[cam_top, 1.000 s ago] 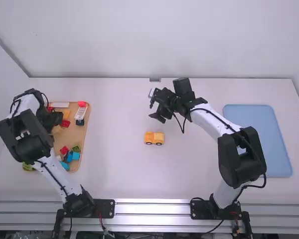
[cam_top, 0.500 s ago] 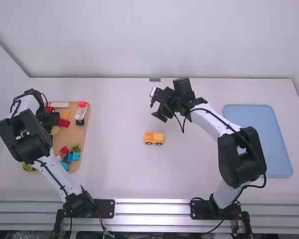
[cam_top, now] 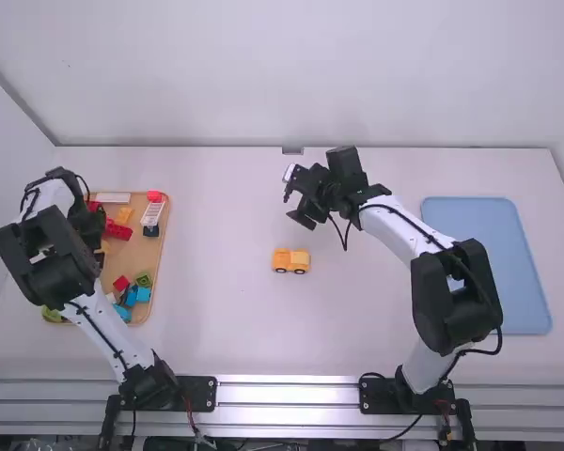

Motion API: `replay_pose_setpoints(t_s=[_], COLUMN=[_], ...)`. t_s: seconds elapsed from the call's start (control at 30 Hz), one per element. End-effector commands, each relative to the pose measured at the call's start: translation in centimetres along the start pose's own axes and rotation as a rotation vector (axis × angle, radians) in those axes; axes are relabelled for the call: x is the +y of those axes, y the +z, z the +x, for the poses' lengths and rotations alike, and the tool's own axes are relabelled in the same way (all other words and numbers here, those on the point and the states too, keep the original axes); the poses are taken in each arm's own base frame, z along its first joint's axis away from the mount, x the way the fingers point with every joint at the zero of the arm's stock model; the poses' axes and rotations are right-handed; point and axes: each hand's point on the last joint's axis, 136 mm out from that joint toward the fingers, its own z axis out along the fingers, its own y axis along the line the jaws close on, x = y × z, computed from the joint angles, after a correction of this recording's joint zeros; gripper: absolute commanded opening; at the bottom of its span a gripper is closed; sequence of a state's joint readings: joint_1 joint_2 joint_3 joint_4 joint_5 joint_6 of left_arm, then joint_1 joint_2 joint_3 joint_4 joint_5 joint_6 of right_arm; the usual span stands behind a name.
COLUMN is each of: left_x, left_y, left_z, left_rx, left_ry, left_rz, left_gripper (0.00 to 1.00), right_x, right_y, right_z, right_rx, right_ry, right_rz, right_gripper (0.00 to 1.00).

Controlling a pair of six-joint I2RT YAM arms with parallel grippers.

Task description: Assemble lego blocks to make yellow taxi

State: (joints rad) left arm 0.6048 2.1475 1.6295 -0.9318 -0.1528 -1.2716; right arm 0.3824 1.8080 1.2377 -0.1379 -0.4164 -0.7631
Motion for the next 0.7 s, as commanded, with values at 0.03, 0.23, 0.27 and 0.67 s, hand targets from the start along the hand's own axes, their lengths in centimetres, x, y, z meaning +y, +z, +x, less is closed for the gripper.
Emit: replay_pose_setpoints(t_s=[0.03,0.23,0.27,0.67], left_x=[-0.7,-0.8,-0.9,-1.0], left_y=[0.2,0.2,0.2,0.3], left_z=[0.7,0.9,0.9,0.0], left_rx=[0.035,0.047,0.046,-0.005], left_ry=[0.029,0.004,0.004,0.009], left_rz=[0.027,0.033,0.036,0.035], left_gripper=[0.99,0.99,0.99,0.99], right_x=[-0.7,-0.7,-0.8,-1.1], right_y=[-0.8,-0.8,-0.8,-0.8], right_z=[-1.2,-1.2,-1.2,-1.6], right_rx=[-0.024,-0.024,-0.024,-0.033], right_ry=[-0.011,-0.011,-0.011,-0.388], right_rz=[0.022,0.023,0.023,0.046], right_gripper=[0.99,0.99,0.99,0.99])
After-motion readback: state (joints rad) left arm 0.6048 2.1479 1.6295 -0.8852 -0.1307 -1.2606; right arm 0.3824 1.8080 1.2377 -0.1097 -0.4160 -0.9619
